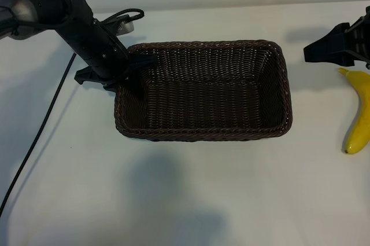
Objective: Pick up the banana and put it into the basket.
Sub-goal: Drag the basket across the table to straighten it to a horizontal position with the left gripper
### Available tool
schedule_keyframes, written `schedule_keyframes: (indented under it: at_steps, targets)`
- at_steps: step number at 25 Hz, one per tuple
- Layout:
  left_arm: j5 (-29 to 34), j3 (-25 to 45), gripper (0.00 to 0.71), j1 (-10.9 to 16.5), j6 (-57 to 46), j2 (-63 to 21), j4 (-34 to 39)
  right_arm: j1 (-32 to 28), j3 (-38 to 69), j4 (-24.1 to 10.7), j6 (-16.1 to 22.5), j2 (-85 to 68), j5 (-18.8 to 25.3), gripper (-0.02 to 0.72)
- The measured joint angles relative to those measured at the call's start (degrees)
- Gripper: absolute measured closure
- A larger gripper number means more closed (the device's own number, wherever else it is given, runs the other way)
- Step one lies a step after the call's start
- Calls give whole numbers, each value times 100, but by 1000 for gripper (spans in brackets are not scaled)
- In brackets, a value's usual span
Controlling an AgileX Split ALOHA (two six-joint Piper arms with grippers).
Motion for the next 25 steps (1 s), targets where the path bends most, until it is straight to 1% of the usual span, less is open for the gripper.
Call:
schedule_keyframes:
  at_steps: [5, 7, 8, 10, 13, 16, 18, 25]
  targets:
    - [30, 0, 545, 0, 0, 4, -4, 0, 0, 0, 0, 0, 0, 201]
    - [49, 0, 531, 0, 0, 4, -4, 0, 0, 0, 0, 0, 0, 201]
    - [78, 0, 504, 0, 0, 4, -4, 0, 0, 0, 0, 0, 0, 201]
    - [163, -6, 422, 0, 0, 4, -37, 0, 0, 0, 0, 0, 0, 201]
    - [305, -103, 273, 0, -19, 4, -62, 0, 0, 0, 0, 0, 0, 201]
    - [499, -254, 184, 0, -24, 4, -64, 0, 0, 0, 0, 0, 0, 201]
    - [615, -360, 160, 0, -35, 4, -69, 0, 0, 0, 0, 0, 0, 201]
    - [1179, -742, 151, 0, -118, 4, -24, 0, 0, 0, 0, 0, 6, 201]
